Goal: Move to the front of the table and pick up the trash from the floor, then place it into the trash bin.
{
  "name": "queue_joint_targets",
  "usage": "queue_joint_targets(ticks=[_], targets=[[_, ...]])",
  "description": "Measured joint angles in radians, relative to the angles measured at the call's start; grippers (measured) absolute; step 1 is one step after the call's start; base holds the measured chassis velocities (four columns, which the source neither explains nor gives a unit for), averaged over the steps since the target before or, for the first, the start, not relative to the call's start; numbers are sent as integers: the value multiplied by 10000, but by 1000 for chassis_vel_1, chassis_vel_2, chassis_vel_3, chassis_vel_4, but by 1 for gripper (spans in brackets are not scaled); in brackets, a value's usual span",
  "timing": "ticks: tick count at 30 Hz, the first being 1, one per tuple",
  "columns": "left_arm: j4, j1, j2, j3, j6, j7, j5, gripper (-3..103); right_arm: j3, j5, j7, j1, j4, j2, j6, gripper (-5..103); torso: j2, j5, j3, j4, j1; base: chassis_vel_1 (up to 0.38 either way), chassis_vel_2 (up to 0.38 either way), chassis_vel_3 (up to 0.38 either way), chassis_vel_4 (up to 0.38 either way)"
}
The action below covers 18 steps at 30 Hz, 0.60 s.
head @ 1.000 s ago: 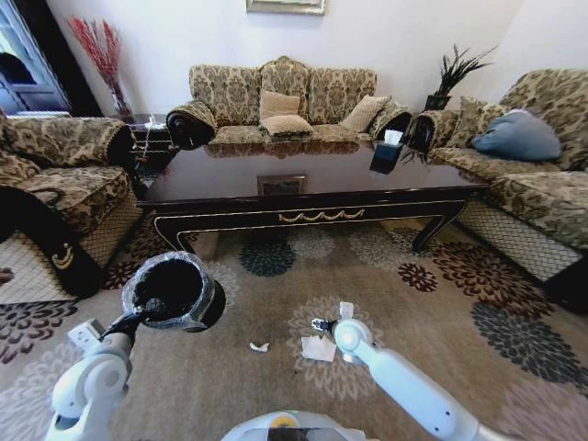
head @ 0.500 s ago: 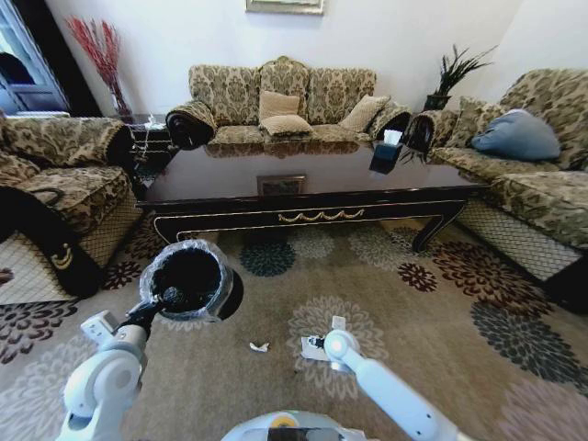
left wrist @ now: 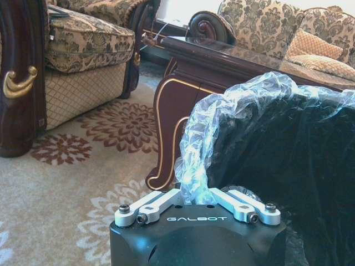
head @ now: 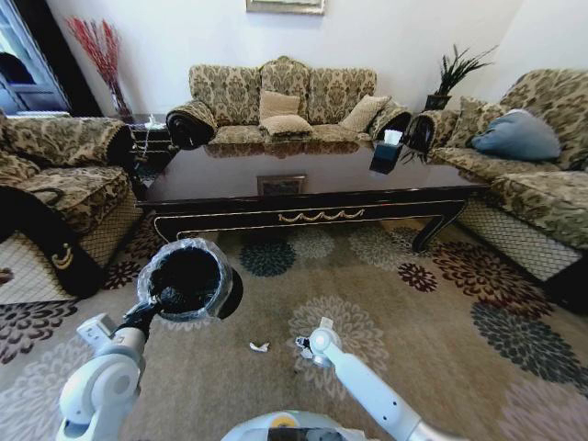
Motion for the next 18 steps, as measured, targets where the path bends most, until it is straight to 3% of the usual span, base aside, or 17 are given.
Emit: queue_joint_targets(ticks=[3,5,7,11,13,17,18], targets=[[41,-8,-10,31,-6,0,64,2,4,-136,-61,-35,-106,-73,-2,103,0,0,0,0,0,0,0,0,0],[77,2,-41,70,-21,-1,136,2,-42,-384,-155,-93,-236,-157,10,95,0,0,0,0,0,0,0,0,0],[90,3,-47,79,-26,-1,153,2,-61,-431,-170,-118,-250,-192,10,95,0,0,0,0,0,0,0,0,0],[126,-11,-44,87,-60,0,186,2,-127,-581,-199,-276,-90,-399,14,73,1,0,-2,2,-1,0,0,0,0],[129,-13,-43,89,-64,-1,187,2,-136,-601,-199,-297,-54,-429,15,73,1,0,-2,2,-1,0,0,0,0],[169,-12,-67,108,-111,0,228,2,-166,-725,-200,-414,116,-584,52,51,1,0,-2,1,-1,0,0,0,0],[169,-12,-67,108,-111,0,228,2,-166,-725,-200,-414,116,-584,52,51,1,0,-2,1,-1,0,0,0,0]])
